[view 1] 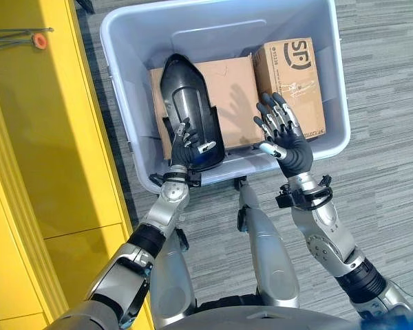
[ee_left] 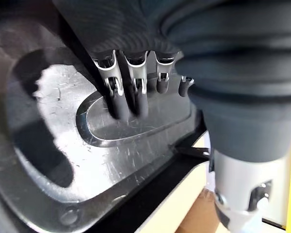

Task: Move parts from the plastic box to the shelf.

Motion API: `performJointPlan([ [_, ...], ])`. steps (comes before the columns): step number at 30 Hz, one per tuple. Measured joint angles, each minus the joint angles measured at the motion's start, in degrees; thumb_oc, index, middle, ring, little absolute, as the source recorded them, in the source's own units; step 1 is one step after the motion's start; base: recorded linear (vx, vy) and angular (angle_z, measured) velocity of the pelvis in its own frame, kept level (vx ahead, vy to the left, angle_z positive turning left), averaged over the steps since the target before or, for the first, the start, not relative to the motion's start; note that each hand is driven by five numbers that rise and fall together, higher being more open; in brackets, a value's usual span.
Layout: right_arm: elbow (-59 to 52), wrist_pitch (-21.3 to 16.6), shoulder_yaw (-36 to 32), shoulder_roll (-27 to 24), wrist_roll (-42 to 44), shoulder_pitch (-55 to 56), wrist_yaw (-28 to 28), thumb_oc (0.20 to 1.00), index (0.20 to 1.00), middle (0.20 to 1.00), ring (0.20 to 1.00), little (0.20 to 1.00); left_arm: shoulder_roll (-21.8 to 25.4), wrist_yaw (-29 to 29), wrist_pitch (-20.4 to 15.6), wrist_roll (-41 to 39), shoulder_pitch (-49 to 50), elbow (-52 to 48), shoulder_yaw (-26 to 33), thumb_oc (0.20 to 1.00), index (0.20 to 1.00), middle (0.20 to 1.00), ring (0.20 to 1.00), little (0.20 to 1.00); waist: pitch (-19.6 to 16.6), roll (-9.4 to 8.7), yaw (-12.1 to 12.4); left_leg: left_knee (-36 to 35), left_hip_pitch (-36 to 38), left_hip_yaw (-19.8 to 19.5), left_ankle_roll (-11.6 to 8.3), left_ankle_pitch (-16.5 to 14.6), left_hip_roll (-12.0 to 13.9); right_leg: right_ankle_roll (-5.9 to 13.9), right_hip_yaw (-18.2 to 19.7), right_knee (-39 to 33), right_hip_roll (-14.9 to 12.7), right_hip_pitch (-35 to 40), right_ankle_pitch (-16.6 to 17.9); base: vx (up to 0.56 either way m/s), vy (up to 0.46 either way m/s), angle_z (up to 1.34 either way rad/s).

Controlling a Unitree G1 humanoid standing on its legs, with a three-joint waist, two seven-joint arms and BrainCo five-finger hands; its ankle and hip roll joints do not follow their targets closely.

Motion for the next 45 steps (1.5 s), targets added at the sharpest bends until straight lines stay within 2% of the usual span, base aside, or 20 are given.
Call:
performJointPlan([
  [8, -0.01, -0.39, -2.71, 0.06, -0.11, -0.25, -0.78, 1.0, 1.0, 1.0, 1.0, 1.0, 1.73, -0.3, -2.6, -2.67, 1.48, -17.86, 2.73, 1.0, 1.0, 1.0, 1.0, 1.0, -0.03, 0.87, 0.93, -0.3, -0.04, -0.06, 0.14, 0.42, -0.21, -0.01, 0.01, -0.02, -0.15, -0.14, 0.07, 0.0, 0.0, 0.0],
  [15, -0.08, -0.46, -2.87, 0.0, -0.16, -0.33, -1.13, 1.0, 1.0, 1.0, 1.0, 1.0, 3.51, 0.5, -4.17, 2.4, -2.48, -28.07, 3.43, 1.0, 1.0, 1.0, 1.0, 1.0, -0.01, 1.3, 0.97, -0.41, -0.06, -0.08, 0.14, 0.41, -0.2, -0.01, 0.02, -0.03, -0.13, -0.23, 0.08, 0.0, 0.0, 0.0],
  [20, -0.08, -0.46, -2.88, -0.01, -0.16, -0.34, -1.12, 1.0, 1.0, 1.0, 1.0, 1.0, 3.55, 0.76, -4.19, 2.86, -1.94, -28.85, 3.81, 1.0, 1.0, 1.0, 1.0, 1.0, 0.02, 1.37, 1.0, -0.54, -0.07, -0.08, 0.15, 0.41, -0.19, -0.01, -0.01, -0.03, -0.12, -0.26, 0.08, 0.0, 0.0, 0.0],
  [32, -0.1, -0.98, -2.99, -0.06, -1.82, -0.32, -1.22, 1.0, 1.0, 1.0, 1.0, 1.0, 3.71, 5.27, -4.14, 7.51, 6.14, -29.81, 9.38, 1.0, 1.0, 1.0, 1.0, 1.0, 0.28, 1.76, 1.35, -0.58, -0.83, -0.59, 0.14, 0.42, -0.14, 0.02, -0.4, -0.15, -0.12, -0.66, 0.05, 0.0, 0.0, 0.0],
  [36, -0.1, -1.0, -3.15, -0.12, -1.82, -0.34, -1.3, 1.0, 1.0, 1.0, 1.0, 1.0, 3.73, 6.01, -4.08, 7.99, 6.48, -29.58, 10.61, 1.0, 1.0, 1.0, 1.0, 1.0, 0.46, 1.84, 1.46, -0.58, -1.0, -0.77, 0.14, 0.42, -0.14, 0.03, -0.56, -0.15, -0.13, -0.73, 0.04, 0.0, 0.0, 0.0],
  [38, -0.11, -1.09, -3.23, -0.14, -1.83, -0.38, -1.29, 1.0, 1.0, 1.0, 1.0, 1.0, 4.18, 7.56, -3.97, 11.51, 6.69, -29.54, 11.42, 1.0, 1.0, 1.0, 1.0, 1.0, 1.0, 1.9, 1.57, -0.57, -1.05, -0.93, 0.14, 0.42, -0.13, 0.05, -0.64, -0.14, -0.13, -0.72, 0.03, 0.0, 0.0, 0.0],
  [41, -0.1, -1.11, -3.45, -0.33, -1.82, -0.36, -1.3, 1.0, 1.0, 1.0, 1.0, 1.0, 4.73, 8.3, -3.78, 12.75, 6.89, -29.53, 11.88, 1.0, 1.0, 1.0, 1.0, 1.0, 1.36, 1.92, 1.56, -0.57, -1.14, -1.03, 0.11, 0.44, -0.11, 0.05, -0.74, -0.15, -0.13, -0.74, 0.03, 0.0, 0.0, 0.0],
  [45, -0.1, -1.19, -3.49, -1.94, -1.82, -0.4, -1.29, 1.0, 1.0, 1.0, 1.0, 1.0, 4.67, 8.95, -3.76, 14.15, 6.64, -28.4, 11.55, 1.0, 1.0, 1.0, 1.0, 1.0, 1.37, 1.92, 1.59, -0.58, -1.25, -1.17, 0.11, 0.44, -0.1, 0.07, -0.89, -0.18, -0.13, -0.75, 0.01, 0.0, 0.0, 0.0],
])
